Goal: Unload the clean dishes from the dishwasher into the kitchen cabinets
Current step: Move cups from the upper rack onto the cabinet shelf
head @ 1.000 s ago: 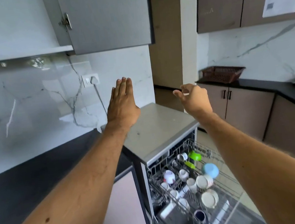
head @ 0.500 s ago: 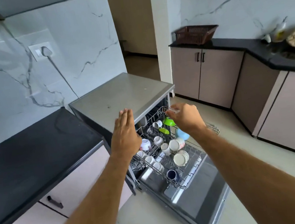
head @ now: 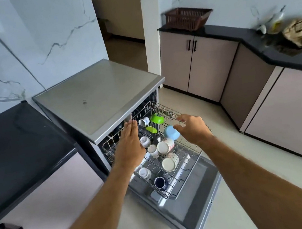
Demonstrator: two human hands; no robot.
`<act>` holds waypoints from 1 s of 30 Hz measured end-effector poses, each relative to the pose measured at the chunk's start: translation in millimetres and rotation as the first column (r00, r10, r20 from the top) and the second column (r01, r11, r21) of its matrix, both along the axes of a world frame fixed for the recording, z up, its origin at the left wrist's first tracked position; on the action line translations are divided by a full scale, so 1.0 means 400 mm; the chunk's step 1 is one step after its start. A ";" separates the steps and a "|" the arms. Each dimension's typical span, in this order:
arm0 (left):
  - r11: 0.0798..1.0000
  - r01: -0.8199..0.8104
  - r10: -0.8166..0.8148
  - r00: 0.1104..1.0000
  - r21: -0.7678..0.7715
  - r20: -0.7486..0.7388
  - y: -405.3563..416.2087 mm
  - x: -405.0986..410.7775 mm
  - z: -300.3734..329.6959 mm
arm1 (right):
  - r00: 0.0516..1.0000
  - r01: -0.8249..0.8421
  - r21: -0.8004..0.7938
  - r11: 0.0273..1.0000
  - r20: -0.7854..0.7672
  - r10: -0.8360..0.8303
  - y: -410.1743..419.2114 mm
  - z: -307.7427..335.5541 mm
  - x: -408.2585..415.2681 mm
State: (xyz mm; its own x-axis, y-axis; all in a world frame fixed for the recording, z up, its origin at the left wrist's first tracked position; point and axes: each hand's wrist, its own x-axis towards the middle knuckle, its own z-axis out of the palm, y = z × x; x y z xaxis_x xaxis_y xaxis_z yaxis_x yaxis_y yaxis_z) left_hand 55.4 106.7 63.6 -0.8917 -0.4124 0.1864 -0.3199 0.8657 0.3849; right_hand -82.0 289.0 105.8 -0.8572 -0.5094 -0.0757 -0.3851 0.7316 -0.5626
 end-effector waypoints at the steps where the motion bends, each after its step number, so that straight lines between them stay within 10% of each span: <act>1: 1.000 -0.011 0.011 1.000 0.020 0.013 -0.004 -0.013 -0.012 | 1.000 -0.011 0.019 1.000 0.006 0.010 -0.005 -0.012 -0.020; 14: 0.913 -0.363 0.353 0.932 0.186 0.085 0.066 -0.221 -0.189 | 0.919 -0.394 0.165 0.904 0.094 0.383 -0.095 -0.174 -0.372; 30: 0.461 -0.709 0.647 0.680 0.534 0.344 0.262 -0.330 -0.523 | 0.694 -0.716 0.192 0.671 0.304 0.653 -0.182 -0.531 -0.511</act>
